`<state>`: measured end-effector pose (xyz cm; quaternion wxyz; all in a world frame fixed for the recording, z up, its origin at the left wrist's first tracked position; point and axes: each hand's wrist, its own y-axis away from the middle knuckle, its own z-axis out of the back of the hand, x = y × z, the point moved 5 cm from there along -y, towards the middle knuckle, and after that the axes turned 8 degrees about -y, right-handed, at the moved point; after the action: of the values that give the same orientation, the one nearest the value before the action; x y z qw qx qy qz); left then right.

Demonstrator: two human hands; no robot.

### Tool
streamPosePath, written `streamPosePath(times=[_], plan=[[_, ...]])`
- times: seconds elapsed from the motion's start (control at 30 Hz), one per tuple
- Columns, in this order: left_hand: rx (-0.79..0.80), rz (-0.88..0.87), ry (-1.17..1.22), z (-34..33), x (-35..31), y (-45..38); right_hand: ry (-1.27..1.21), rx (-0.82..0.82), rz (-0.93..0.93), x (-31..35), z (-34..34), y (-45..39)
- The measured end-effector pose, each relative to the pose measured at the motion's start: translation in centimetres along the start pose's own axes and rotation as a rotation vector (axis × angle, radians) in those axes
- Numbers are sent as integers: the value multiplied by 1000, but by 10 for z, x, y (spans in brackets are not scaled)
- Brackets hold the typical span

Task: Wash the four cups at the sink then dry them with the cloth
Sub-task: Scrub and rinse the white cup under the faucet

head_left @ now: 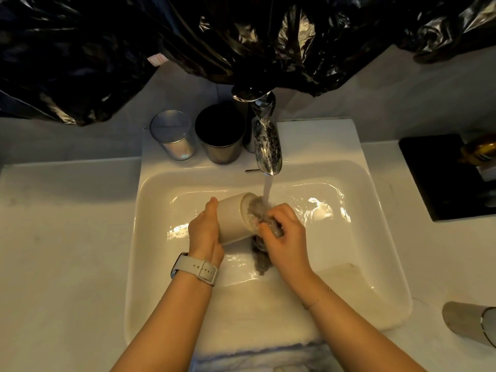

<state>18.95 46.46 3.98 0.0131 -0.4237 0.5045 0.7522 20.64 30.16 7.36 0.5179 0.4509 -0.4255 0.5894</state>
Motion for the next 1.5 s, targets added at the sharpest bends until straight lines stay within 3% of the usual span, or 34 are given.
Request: streamPosePath(times=[0.1, 0.23, 0.37, 0.5, 0.6, 0.77, 0.83, 0.97, 1.03, 1.17, 1.2, 1.33, 1.37, 1.5], plan=[[-10, -152, -17, 3, -6, 6, -40, 9, 81, 16, 1, 12], [-16, -550, -248, -1, -19, 26, 155, 48, 311, 47, -7, 15], [-109, -723, -397, -7, -26, 52, 350, -21, 255, 50, -11, -13], [-123, -734, -422, -4, -27, 51, 265, -24, -71, 27, -3, -49], [-96, -620, -371, -6, -22, 30, 128, 72, 36, 27, -2, -36], [-31, -558, -319, -16, -15, 14, 236, 308, 290, 34, -9, -6], [-46, -569, -354, -20, -22, 17, 206, 237, 232, 30, -9, -23], [-69, -591, -420, -19, -32, 24, 168, 77, -83, 6, -4, -68], [-74, -589, -440, -16, -31, 19, 151, 96, -55, 7, -4, -61], [-56, -544, -404, -14, -20, 7, 218, 309, 208, 30, -12, -19], [-51, -538, -402, -15, -18, 8, 236, 325, 198, 28, -15, -23], [-62, -600, -406, -18, -24, 18, 265, 153, -126, 3, -6, -66], [-52, -613, -410, -18, -27, 19, 262, 145, -115, 0, -3, -66], [-61, -590, -427, -16, -24, 6, 254, 278, 172, 31, -6, -32]])
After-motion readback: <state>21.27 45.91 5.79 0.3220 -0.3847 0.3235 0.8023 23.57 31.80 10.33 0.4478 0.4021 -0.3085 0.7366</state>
